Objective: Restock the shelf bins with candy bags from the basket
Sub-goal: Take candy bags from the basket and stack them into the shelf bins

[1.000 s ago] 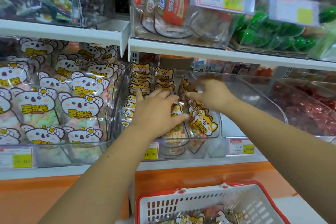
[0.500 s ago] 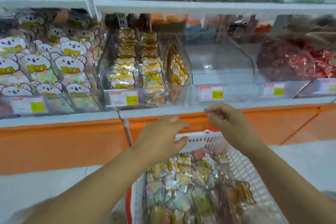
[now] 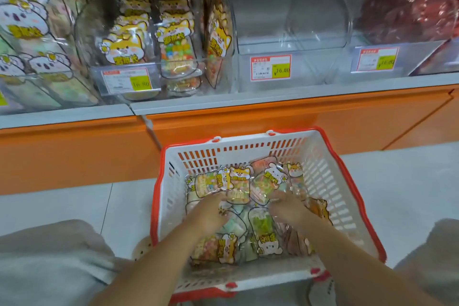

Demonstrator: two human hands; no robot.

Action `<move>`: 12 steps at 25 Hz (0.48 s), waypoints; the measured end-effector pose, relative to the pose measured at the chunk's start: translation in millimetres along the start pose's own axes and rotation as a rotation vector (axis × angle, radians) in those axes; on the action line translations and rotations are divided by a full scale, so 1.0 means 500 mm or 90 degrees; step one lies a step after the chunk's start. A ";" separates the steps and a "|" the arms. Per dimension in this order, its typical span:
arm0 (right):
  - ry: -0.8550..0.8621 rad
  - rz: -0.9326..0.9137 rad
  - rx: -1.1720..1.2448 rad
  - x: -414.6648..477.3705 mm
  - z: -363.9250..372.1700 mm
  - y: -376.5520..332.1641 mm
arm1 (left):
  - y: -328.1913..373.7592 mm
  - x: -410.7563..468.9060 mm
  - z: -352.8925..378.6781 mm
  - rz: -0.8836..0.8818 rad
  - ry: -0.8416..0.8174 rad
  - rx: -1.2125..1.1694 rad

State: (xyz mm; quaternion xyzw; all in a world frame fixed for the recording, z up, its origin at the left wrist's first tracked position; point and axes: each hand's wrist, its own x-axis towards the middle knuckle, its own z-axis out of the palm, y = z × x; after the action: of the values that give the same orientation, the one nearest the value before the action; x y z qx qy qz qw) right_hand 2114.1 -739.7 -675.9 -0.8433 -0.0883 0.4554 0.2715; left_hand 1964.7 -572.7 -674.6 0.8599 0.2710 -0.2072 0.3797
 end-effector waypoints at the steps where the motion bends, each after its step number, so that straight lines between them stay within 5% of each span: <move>1: -0.016 0.010 0.038 0.007 0.015 -0.003 | -0.008 0.007 0.009 -0.022 0.010 -0.039; 7: 0.001 0.036 0.224 0.078 0.095 -0.053 | -0.043 0.056 0.023 -0.148 0.122 -0.181; 12: 0.028 0.077 0.248 0.120 0.117 -0.088 | -0.064 0.089 0.011 -0.076 0.238 -0.052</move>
State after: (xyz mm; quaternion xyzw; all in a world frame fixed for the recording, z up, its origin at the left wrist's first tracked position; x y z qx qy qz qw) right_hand 2104.7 -656.9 -720.9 -0.7881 0.0582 0.4609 0.4038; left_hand 1978.5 -545.0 -720.2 0.8499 0.3953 -0.0548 0.3441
